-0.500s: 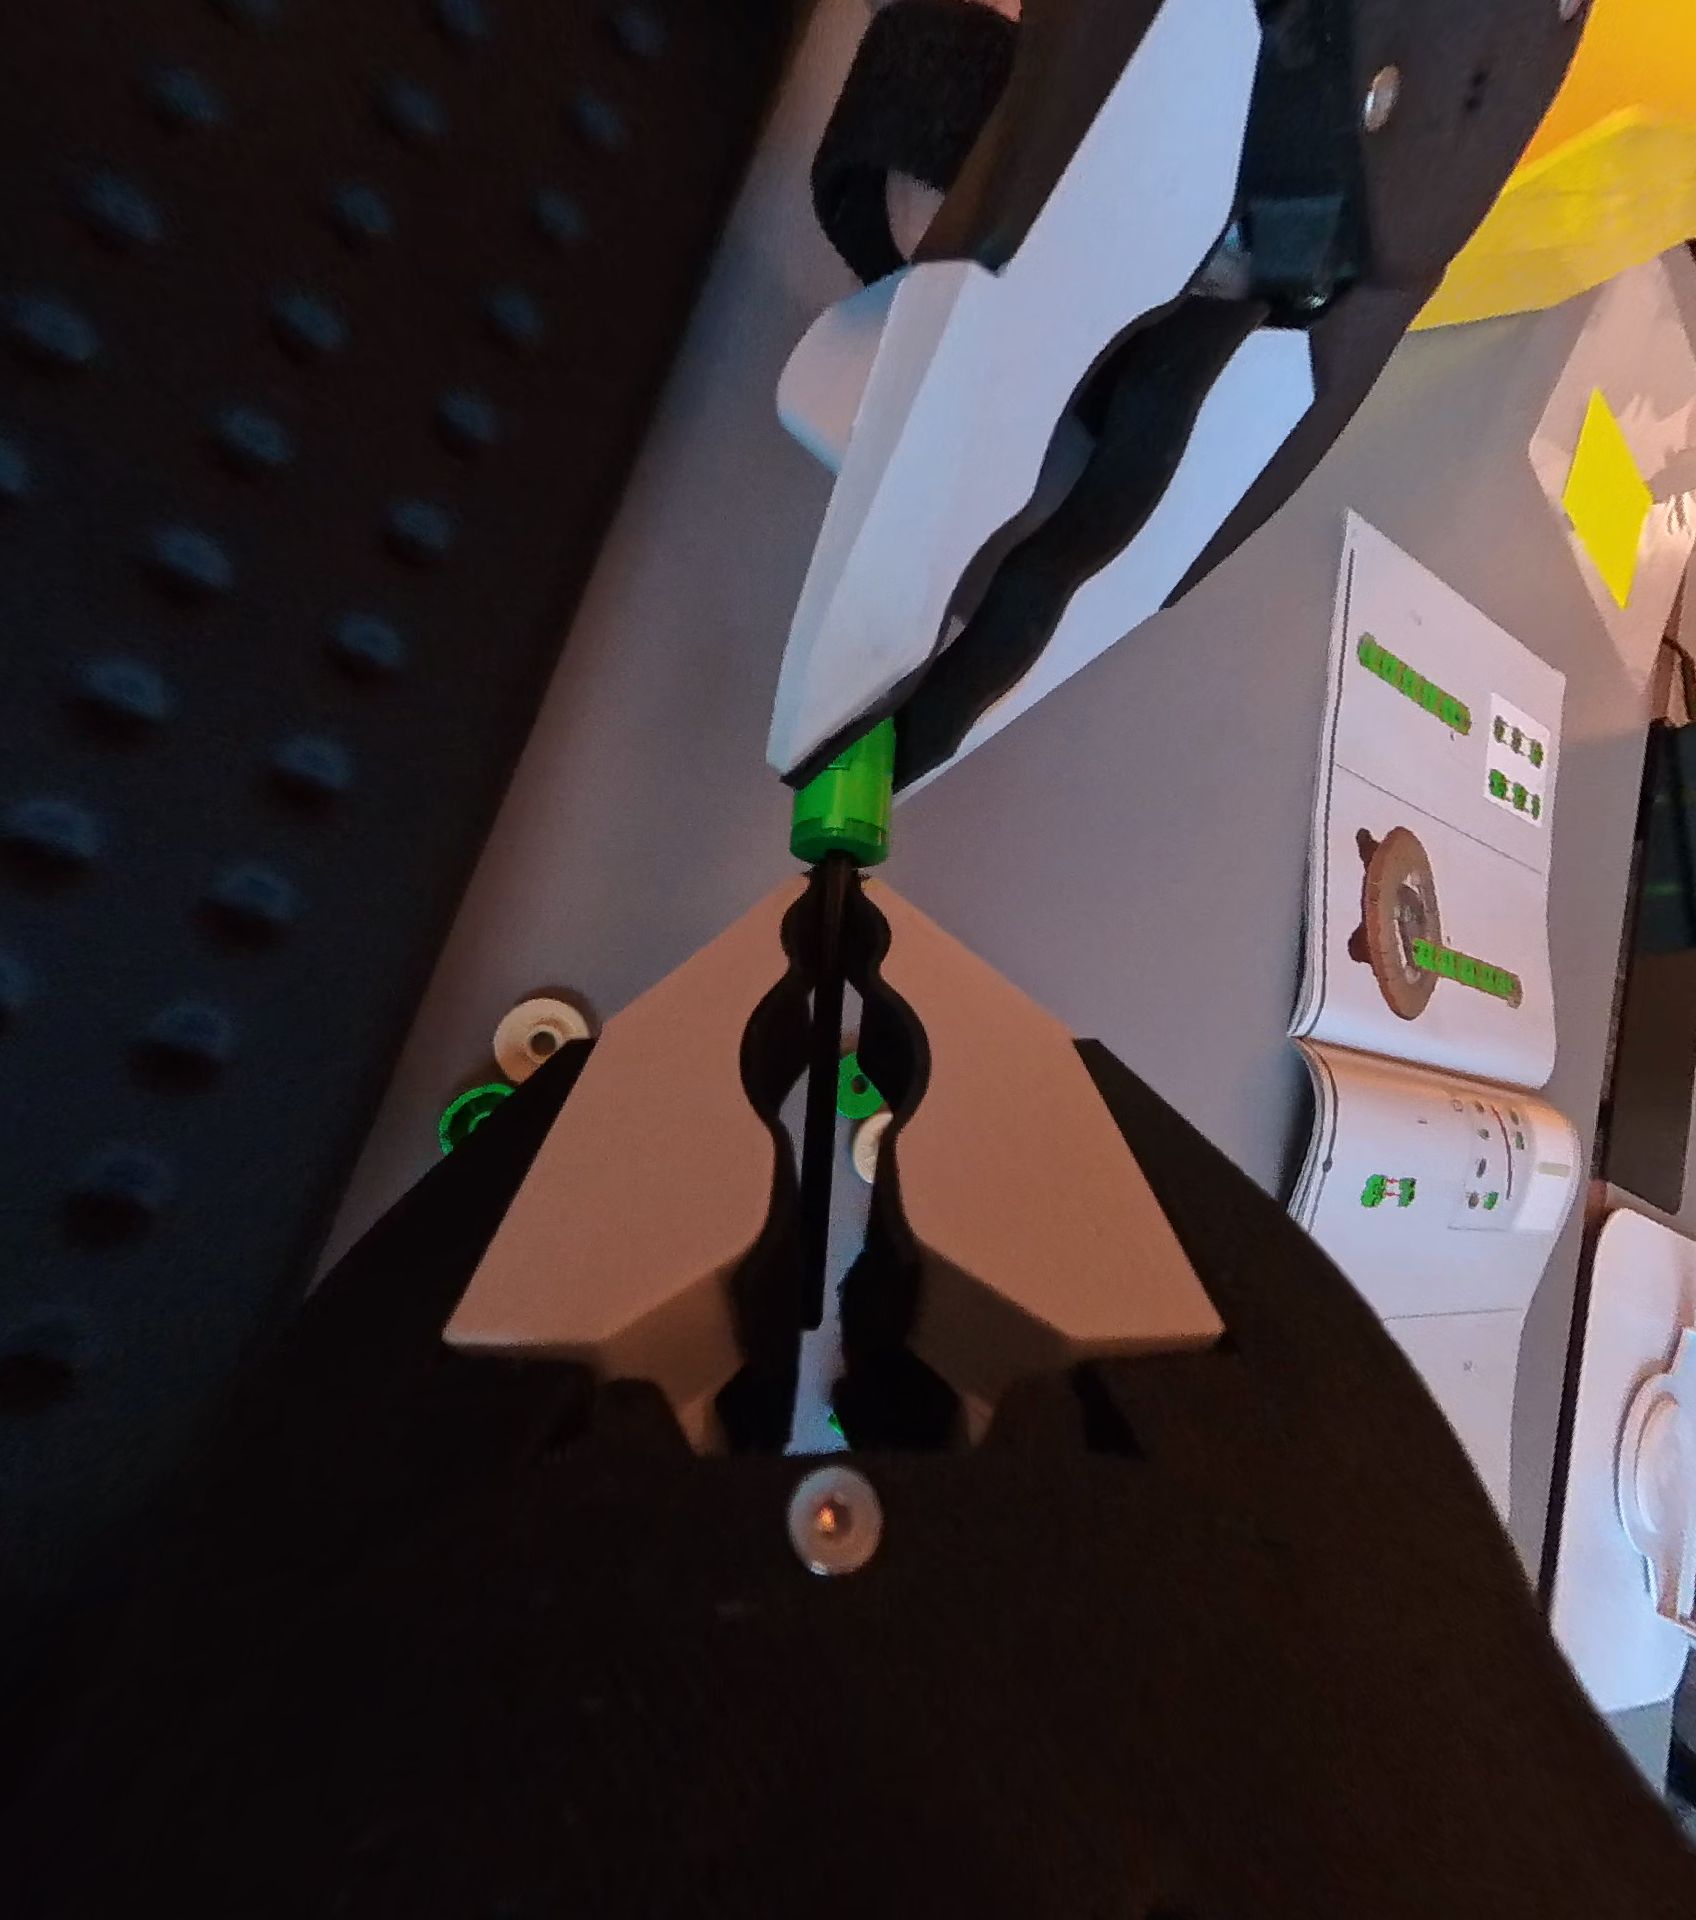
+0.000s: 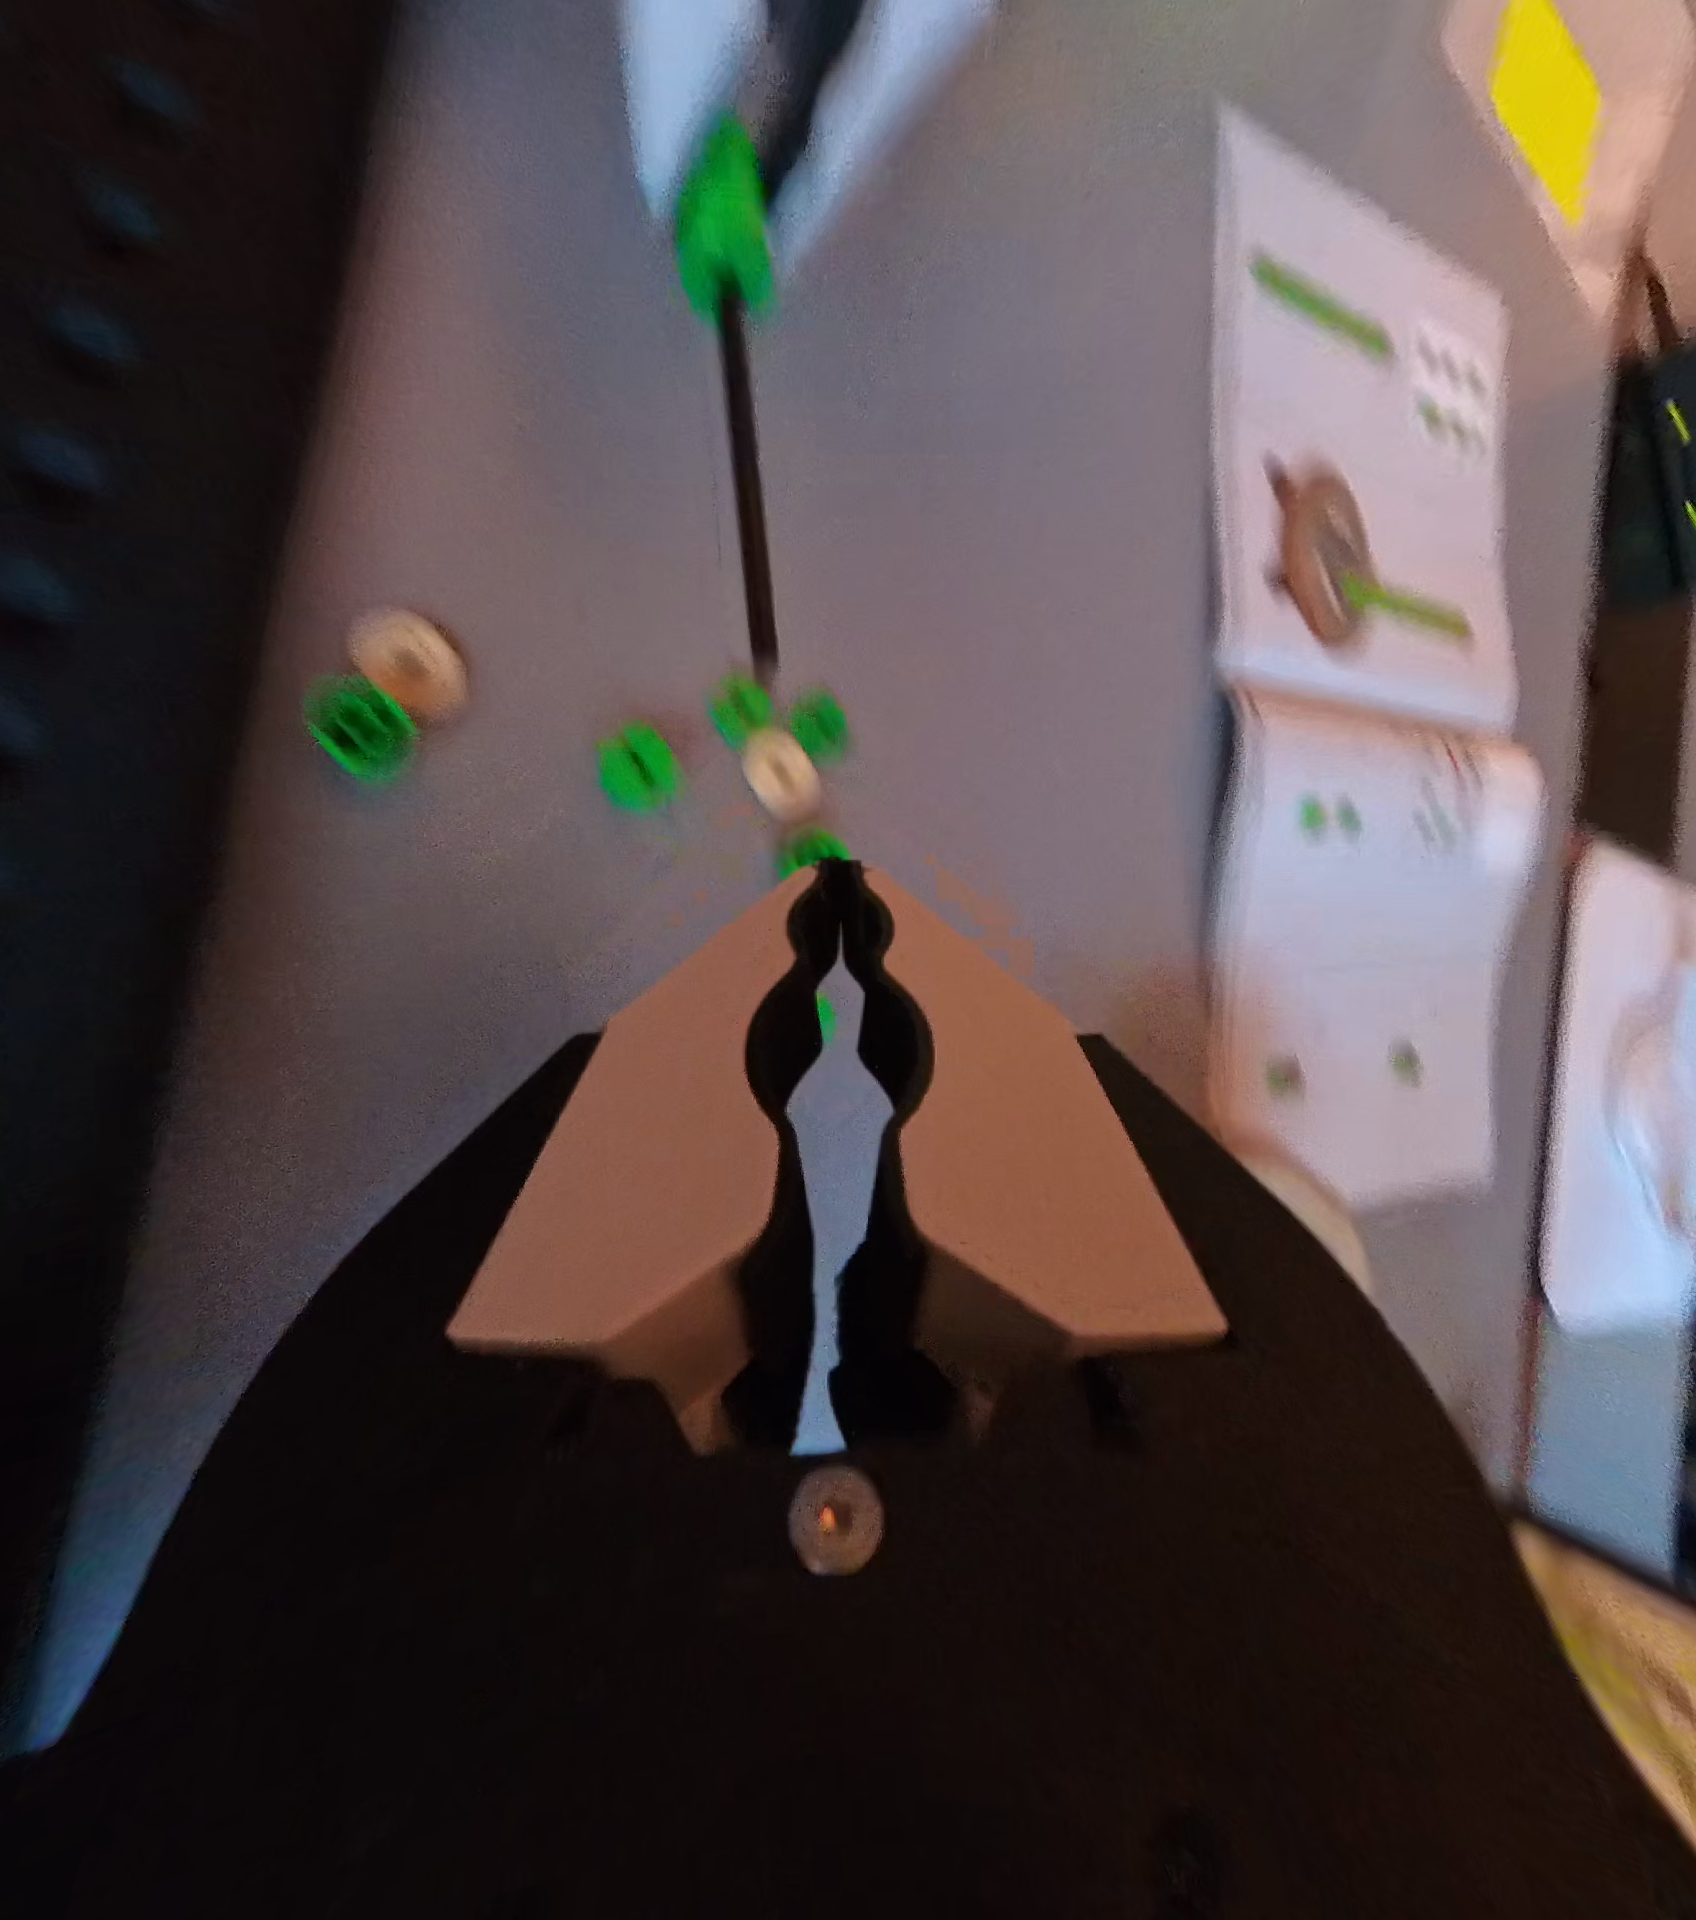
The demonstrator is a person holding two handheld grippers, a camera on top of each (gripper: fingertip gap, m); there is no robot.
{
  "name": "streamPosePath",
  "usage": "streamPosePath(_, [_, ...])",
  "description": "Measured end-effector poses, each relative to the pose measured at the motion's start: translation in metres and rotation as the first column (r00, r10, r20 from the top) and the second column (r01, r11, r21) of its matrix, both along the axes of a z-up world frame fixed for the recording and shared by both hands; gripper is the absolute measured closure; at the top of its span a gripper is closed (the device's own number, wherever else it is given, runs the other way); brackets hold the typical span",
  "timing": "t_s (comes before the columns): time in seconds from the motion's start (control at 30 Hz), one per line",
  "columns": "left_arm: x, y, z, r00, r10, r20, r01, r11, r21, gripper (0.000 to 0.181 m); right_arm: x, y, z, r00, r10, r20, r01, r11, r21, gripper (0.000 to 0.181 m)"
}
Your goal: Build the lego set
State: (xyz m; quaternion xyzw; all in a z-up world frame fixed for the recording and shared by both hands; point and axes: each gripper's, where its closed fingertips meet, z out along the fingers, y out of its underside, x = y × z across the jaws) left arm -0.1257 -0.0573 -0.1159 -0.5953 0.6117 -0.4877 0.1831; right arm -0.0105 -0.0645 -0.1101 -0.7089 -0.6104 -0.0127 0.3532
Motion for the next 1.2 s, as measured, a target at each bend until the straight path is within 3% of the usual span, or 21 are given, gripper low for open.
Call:
streamPosePath(0.03, [-0.002,0.002,0.004,1.0,0.006,0.018,-0.005,1.0,-0.023,0.166,0.019,0.002,0.005,0.999,-0.041,-0.031,0.041,0.999,0.008,0.181])
streamPosePath(0.1, [0.002,0.0,0.017,0.997,-0.004,0.083,0.008,0.999,-0.048,0.166,0.026,-0.004,0.023,0.978,-0.059,-0.198,0.052,0.998,-0.039,0.181])
streamPosePath(0.2, [0.008,-0.004,0.012,0.998,-0.018,0.062,0.017,1.0,0.024,0.166,-0.008,-0.008,0.037,0.939,0.037,-0.342,-0.05,0.998,-0.027,0.181])
streamPosePath(0.27, [0.01,-0.008,0.005,0.999,-0.03,0.027,0.029,0.999,0.035,0.166,-0.028,-0.007,0.032,0.944,0.08,-0.32,-0.081,0.997,0.009,0.176])
streamPosePath(0.33, [0.012,-0.012,0.006,0.999,-0.042,0.03,0.041,0.999,0.028,0.166,-0.048,-0.004,0.026,0.945,0.1,-0.31,-0.096,0.995,0.029,0.146])
streamPosePath(0.37, [0.013,-0.013,0.008,0.998,-0.047,0.036,0.047,0.999,0.017,0.166,-0.058,-0.005,0.02,0.946,0.106,-0.305,-0.11,0.994,0.003,0.146])
streamPosePath(0.5, [0.014,-0.018,0.007,0.997,-0.067,0.031,0.067,0.998,0.016,0.166,-0.079,-0.003,-0.007,0.971,0.085,-0.221,-0.103,0.992,-0.07,0.147])
streamPosePath(0.6, [0.013,-0.02,0.007,0.997,-0.073,0.027,0.073,0.997,0.018,0.166,-0.087,-0.005,-0.009,0.967,0.106,-0.233,-0.128,0.988,-0.083,0.179])
streamPosePath(0.77, [0.014,-0.021,0.008,0.997,-0.076,0.03,0.076,0.997,-0.001,0.166,-0.095,-0.005,-0.007,0.958,0.112,-0.264,-0.142,0.985,-0.097,0.177])
streamPosePath(0.93, [0.013,-0.023,0.007,0.996,-0.087,0.024,0.088,0.996,-0.032,0.166,-0.1,-0.005,-0.01,0.973,0.155,-0.169,-0.16,0.987,-0.013,0.179])
streamPosePath(1.2, [0.01,-0.03,0.016,0.991,-0.118,0.066,0.123,0.989,-0.083,0.166,-0.1,-0.014,-0.002,0.959,0.188,-0.212,-0.196,0.98,-0.015,0.179])
